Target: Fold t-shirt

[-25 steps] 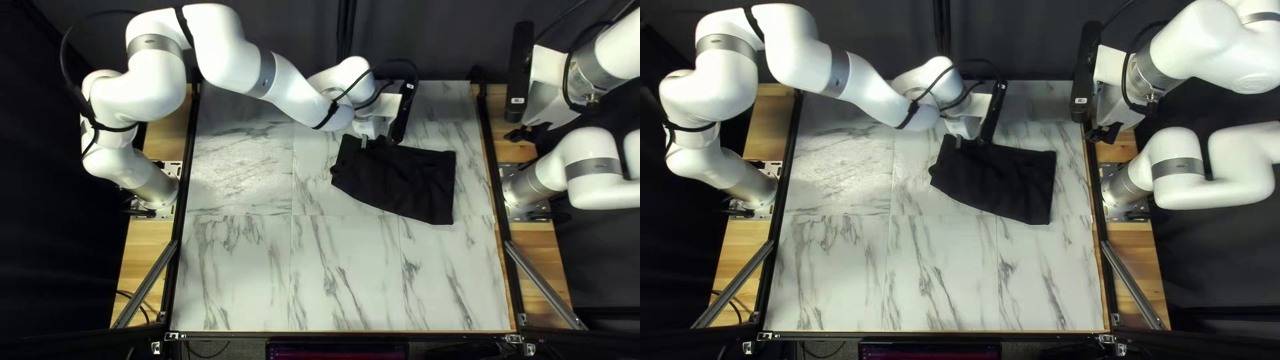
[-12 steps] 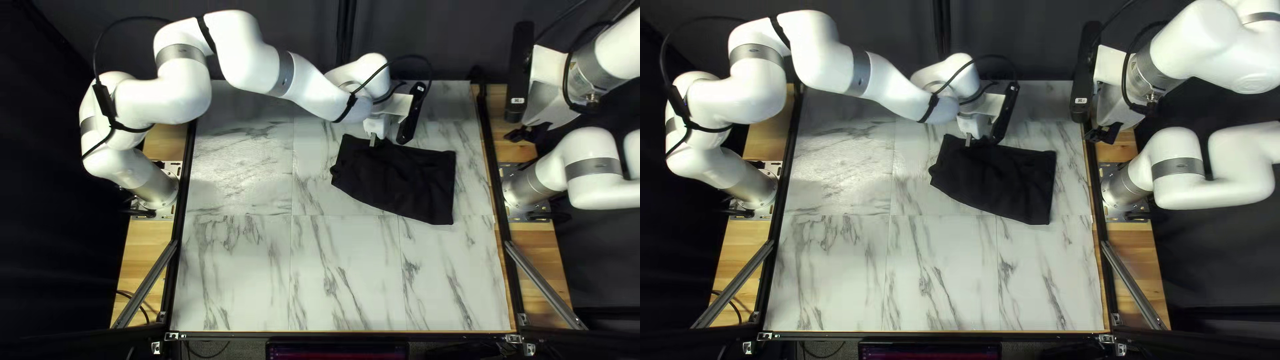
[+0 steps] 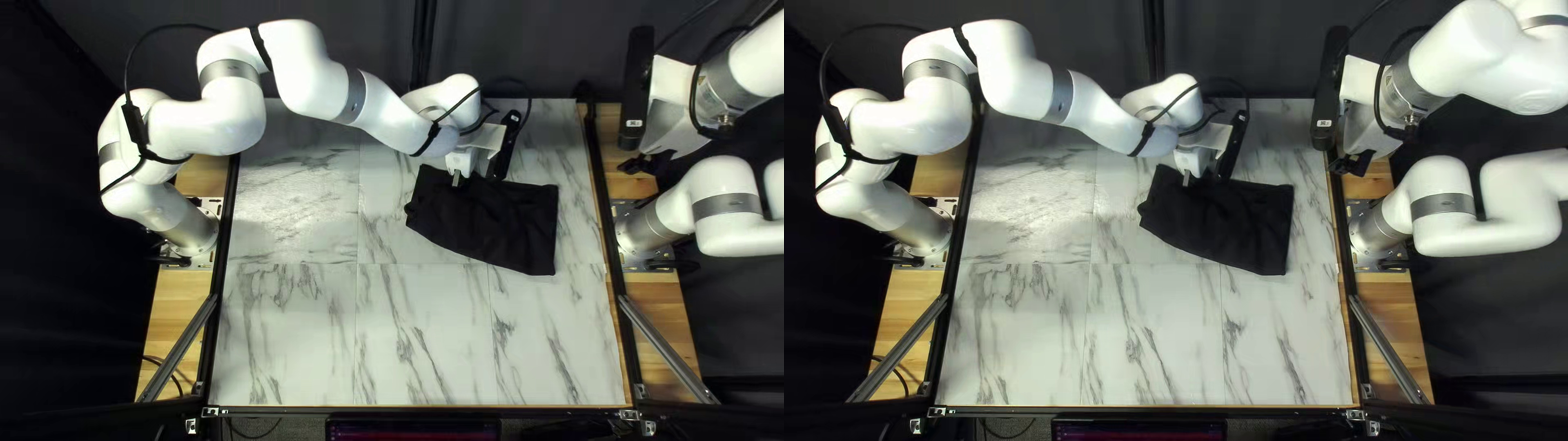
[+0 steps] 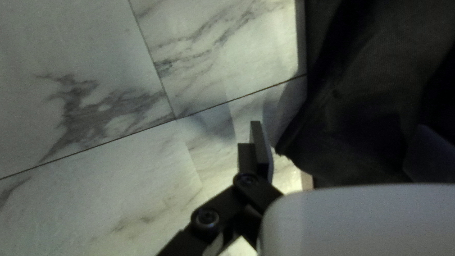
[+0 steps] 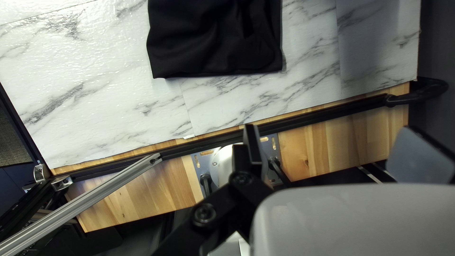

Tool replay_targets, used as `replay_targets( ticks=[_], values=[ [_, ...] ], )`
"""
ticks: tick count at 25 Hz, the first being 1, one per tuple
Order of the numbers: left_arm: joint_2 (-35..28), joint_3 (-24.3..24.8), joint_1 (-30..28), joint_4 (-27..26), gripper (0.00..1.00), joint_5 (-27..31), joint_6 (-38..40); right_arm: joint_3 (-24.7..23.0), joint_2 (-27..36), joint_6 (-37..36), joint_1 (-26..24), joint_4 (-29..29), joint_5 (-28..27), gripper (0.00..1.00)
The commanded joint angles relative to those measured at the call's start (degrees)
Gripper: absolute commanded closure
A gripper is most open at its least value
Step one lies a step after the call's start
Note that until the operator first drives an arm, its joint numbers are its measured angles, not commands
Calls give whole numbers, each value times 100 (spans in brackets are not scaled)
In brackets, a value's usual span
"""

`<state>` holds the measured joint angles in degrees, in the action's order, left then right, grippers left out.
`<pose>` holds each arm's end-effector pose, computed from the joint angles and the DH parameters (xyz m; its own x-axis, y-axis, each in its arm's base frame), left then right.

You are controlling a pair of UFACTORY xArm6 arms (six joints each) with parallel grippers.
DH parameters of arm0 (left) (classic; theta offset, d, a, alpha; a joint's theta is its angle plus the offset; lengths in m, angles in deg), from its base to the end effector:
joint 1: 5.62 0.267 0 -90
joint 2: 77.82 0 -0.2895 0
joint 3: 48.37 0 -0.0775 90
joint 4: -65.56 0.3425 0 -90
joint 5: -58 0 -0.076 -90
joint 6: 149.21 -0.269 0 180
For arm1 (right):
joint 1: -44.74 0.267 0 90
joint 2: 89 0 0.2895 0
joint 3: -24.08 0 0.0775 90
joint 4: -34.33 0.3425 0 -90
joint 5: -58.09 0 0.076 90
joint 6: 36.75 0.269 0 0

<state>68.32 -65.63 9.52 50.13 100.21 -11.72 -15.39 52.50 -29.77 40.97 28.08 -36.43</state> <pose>0.6604 0.1444 0.0232 0.9322 -0.2721 0.2388 -0.2943 -0.9537 0.0621 0.2000 -0.0431 0.3392 0.9706 -0.1936 0.1431 -0.2075 -0.9741 0.0897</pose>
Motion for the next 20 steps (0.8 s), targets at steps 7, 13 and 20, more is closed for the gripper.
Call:
replay_targets(
  ticks=[7, 13, 20],
  values=[
    [-913, 814, -267, 326, 100, -169, 423, 0, 0, 0, 0, 0, 0, 0],
    [-1615, 1219, -571, 798, 100, 26, 1057, 0, 0, 0, 0, 0, 0, 0],
    [-2172, 1565, -675, 1194, 99, 540, 1741, 0, 0, 0, 0, 0, 0, 0]
  ],
)
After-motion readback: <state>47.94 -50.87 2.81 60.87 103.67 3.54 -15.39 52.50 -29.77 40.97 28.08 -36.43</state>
